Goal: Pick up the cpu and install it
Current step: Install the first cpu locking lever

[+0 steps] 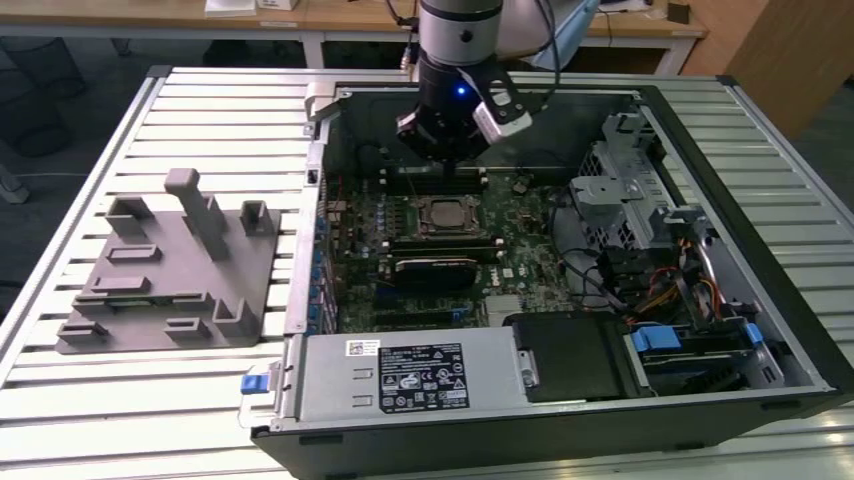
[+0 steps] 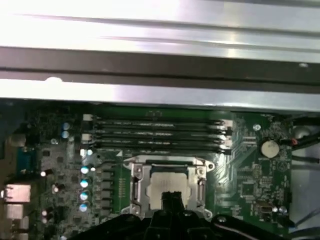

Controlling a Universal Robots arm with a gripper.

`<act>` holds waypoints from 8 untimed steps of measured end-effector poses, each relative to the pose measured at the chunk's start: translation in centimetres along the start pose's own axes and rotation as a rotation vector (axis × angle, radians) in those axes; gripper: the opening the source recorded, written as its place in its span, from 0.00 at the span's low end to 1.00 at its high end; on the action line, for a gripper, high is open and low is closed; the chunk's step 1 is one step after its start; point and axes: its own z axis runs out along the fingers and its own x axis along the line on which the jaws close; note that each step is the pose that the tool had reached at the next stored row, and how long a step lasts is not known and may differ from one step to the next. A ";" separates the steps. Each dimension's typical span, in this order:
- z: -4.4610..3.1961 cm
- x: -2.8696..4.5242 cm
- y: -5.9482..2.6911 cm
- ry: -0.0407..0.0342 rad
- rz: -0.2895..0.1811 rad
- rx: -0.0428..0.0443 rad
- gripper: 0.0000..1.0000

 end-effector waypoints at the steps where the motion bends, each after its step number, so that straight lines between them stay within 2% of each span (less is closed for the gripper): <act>1: -0.01 0.39 0.01 0.0000 0.000 0.0000 0.11; 4: -0.03 1.26 0.04 0.0001 0.000 -0.0001 0.11; 6: -0.04 1.31 0.04 0.0005 0.000 -0.0041 0.11; 8: -0.03 1.31 0.05 0.0112 0.000 -0.0066 0.11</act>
